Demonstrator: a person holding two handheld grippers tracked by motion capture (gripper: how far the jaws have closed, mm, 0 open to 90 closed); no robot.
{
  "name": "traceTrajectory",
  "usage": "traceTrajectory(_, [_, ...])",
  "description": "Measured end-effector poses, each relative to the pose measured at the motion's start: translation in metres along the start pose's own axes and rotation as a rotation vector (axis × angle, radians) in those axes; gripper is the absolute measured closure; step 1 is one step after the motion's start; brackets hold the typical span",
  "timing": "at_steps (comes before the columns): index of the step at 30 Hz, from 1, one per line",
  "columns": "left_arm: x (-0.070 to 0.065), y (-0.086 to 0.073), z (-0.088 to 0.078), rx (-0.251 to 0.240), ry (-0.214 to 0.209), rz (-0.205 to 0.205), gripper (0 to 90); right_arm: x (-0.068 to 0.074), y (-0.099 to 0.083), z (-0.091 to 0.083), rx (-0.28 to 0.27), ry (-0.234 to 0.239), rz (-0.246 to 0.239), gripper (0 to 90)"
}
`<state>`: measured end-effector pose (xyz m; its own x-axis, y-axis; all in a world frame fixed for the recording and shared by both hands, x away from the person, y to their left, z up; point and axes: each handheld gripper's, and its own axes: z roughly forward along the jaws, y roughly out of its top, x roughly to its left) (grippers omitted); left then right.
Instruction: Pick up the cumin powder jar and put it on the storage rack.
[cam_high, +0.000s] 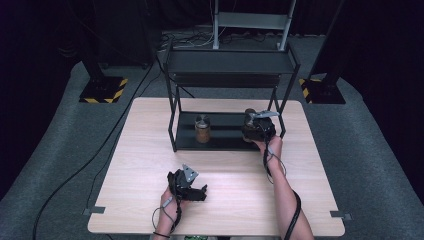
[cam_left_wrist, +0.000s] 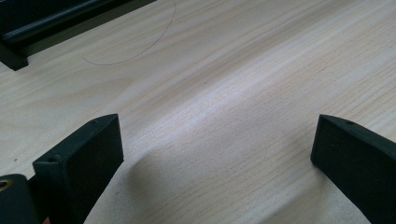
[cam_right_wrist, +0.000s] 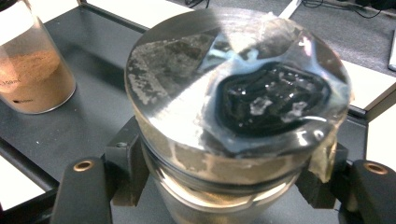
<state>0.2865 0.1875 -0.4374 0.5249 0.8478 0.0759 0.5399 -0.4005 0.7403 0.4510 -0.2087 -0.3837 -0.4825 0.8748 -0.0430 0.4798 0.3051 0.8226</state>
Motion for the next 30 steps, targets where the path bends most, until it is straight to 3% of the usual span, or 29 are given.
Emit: traceTrajectory(30, [0.0,0.0,0.0,-0.002,0.0,0.001,2.0,0.004,0.004,0.012,-0.011,0.03,0.009,30.1])
